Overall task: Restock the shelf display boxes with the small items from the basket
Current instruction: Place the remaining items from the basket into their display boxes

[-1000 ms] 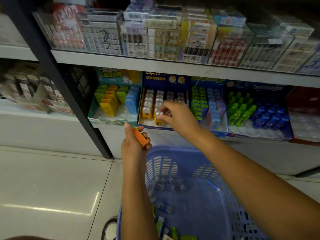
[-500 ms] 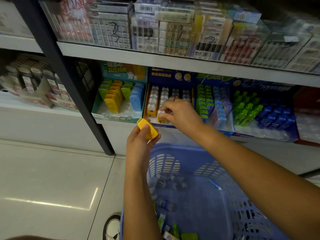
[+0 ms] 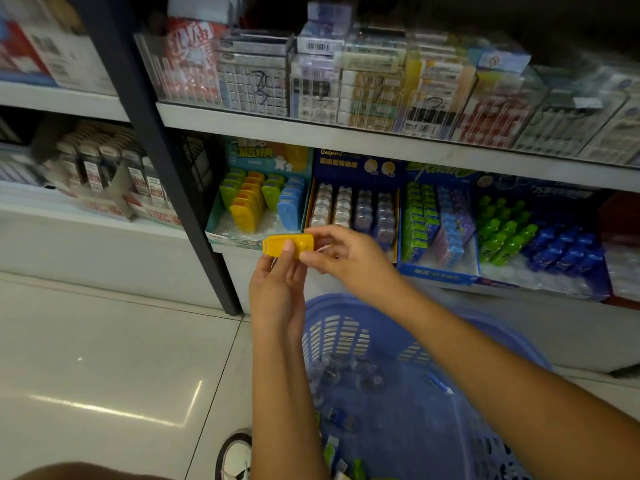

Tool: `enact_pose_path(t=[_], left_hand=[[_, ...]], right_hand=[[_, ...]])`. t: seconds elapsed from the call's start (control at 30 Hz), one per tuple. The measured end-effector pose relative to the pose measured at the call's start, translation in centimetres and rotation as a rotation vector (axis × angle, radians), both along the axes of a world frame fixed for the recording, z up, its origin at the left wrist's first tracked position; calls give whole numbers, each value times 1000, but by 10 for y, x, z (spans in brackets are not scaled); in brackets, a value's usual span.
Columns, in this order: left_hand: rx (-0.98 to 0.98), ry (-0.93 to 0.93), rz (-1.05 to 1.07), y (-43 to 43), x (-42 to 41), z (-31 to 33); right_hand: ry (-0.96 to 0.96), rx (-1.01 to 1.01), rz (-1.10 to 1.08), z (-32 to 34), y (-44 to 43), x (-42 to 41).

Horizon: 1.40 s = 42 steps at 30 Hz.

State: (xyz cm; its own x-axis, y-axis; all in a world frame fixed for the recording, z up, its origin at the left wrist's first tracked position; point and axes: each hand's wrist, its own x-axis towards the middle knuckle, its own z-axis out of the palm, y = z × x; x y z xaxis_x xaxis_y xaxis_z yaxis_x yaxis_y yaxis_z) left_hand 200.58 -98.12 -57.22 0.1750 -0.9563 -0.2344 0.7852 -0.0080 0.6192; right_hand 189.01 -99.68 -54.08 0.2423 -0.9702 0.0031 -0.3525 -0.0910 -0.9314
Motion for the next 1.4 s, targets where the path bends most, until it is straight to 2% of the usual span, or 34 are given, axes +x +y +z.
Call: enact_pose_path(t=[0.1,0.2,0.3,0.37,0.5,0.57,0.83,0.9,0.93,1.0,1.07,1.23,1.4], left_hand=[[6,-112,55,-3,5,2],[81,-271,139,-7,13,0],[221,-654,289,-15,32,-11],[270,-875,318,-20,45,-20],[170,-1108,239,-29,54,-38],[137,-1148,212,-30,52,-44],[89,-1113,191,-27,54,-49],[95,-1111,172,-26,56,-48],[99,-1116,163,-25,56,-48],[111,-1135,141,-24,59,-46],[120,-1139,117,-25,61,-45],[129,-1148,37,-25,66,-42],[112,-1222,-41,-18,71,-33]], right_hand=[[-130,-46,-49,6,-3,13],[-139,-74,-94,9,-14,27],[64,-296,-102,12,-33,44],[227,-458,-48,15,-48,58],[420,-504,109,6,-70,83],[485,-511,152,-1,-74,89],[615,-574,194,-9,-81,99],[655,-537,182,-9,-83,99],[655,-489,162,-10,-85,98],[490,-309,73,-10,-84,98],[354,-230,16,-7,-81,103],[396,-230,36,-4,-83,108],[573,-227,119,6,-81,110]])
